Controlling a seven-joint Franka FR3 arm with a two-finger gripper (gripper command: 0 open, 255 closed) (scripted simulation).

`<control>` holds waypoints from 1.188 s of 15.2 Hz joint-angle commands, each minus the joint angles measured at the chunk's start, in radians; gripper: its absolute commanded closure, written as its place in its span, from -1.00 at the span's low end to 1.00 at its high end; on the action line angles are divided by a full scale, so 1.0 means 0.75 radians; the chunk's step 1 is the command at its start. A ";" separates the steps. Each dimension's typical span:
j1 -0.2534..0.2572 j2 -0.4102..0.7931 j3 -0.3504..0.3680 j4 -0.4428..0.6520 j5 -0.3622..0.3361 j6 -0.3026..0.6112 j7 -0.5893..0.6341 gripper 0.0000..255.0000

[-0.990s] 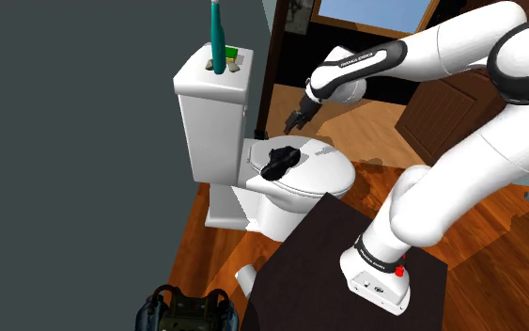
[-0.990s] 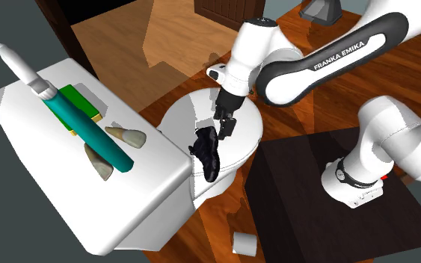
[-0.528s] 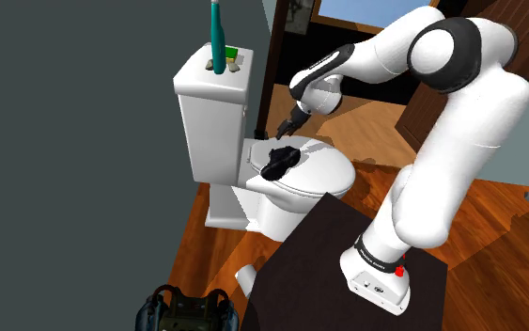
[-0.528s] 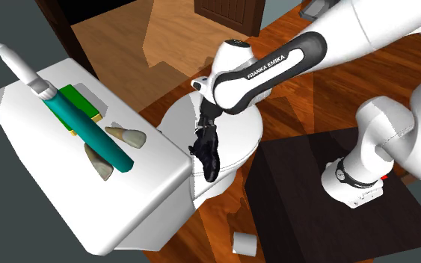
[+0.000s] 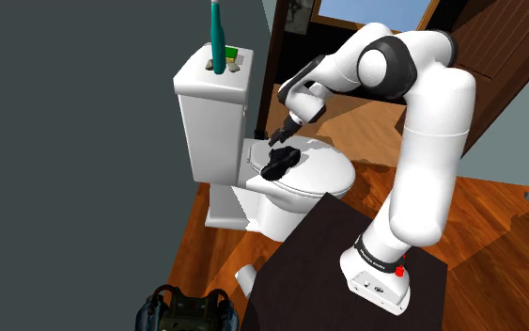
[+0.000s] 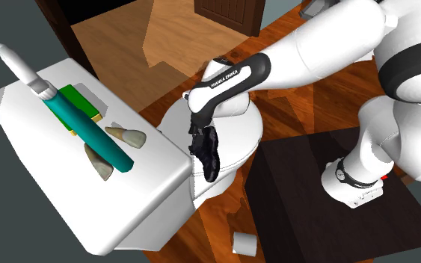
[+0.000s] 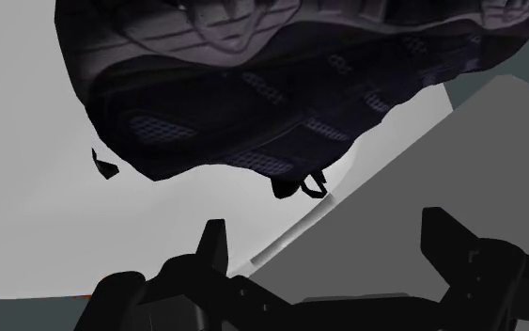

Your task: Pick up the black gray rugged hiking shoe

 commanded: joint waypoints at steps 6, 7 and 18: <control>-0.038 0.077 0.049 0.020 0.109 0.024 -0.093 1.00; -0.038 0.076 0.048 0.019 0.109 0.024 -0.093 1.00; -0.014 0.028 0.018 0.007 0.042 0.009 -0.035 1.00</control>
